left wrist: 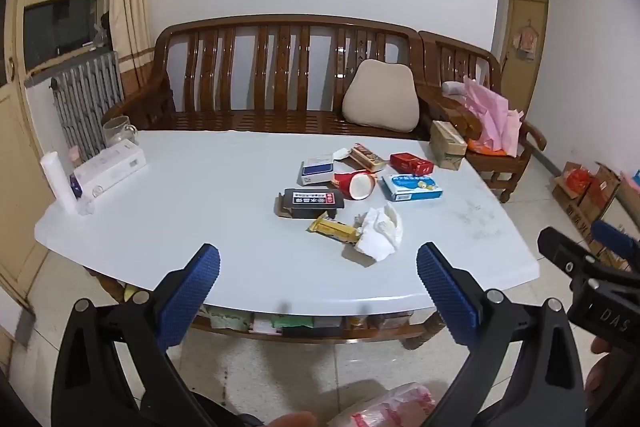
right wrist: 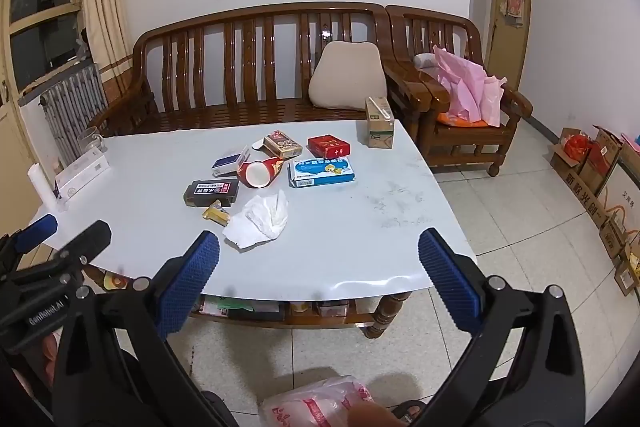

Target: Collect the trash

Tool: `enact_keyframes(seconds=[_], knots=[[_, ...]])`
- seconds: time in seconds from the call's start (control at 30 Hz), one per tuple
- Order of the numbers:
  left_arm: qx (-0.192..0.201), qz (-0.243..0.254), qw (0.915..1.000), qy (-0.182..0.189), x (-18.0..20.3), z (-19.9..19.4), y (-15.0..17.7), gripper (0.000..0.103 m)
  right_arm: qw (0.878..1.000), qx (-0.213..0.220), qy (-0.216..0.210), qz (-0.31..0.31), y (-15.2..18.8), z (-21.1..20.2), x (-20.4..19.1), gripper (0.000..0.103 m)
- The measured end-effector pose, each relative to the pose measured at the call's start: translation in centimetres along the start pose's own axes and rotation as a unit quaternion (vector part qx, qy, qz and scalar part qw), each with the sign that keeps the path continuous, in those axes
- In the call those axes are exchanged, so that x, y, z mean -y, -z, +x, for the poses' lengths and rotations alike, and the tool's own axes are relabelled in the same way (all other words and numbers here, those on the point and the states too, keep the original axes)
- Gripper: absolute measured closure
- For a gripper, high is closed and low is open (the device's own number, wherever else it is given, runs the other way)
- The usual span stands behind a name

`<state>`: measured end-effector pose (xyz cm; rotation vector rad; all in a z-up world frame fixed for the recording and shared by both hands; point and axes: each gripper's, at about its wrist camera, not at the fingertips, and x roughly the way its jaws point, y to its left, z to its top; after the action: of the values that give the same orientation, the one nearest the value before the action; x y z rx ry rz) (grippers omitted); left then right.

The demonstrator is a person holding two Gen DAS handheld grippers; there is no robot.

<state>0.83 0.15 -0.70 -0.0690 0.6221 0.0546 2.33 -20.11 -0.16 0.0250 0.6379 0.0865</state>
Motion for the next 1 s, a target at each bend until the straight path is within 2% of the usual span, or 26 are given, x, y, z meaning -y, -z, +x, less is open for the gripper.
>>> enact_keyframes(seconds=[0.1, 0.33, 0.5, 1.0], knots=[[-0.005, -0.003, 1.0000, 0.005, -0.2, 0.2, 0.0, 0.007, 1.000, 0.003, 0.004, -0.003, 0.1, 0.6, 0.2, 0.005], [-0.008, -0.004, 0.9999, -0.012, -0.3, 0.7, -0.1, 0.007, 1.000, 0.001, 0.006, -0.007, -0.2, 0.6, -0.7, 0.005], [-0.009, -0.015, 0.9998, 0.002, -0.6, 0.9, -0.1, 0.007, 1.000, -0.003, 0.007, -0.001, -0.3, 0.7, -0.5, 0.005], [0.000, 0.002, 0.9999, -0.014, 0.0, 0.9, -0.7, 0.007, 1.000, -0.010, 0.005, 0.005, -0.1, 1.4, -0.1, 0.005]])
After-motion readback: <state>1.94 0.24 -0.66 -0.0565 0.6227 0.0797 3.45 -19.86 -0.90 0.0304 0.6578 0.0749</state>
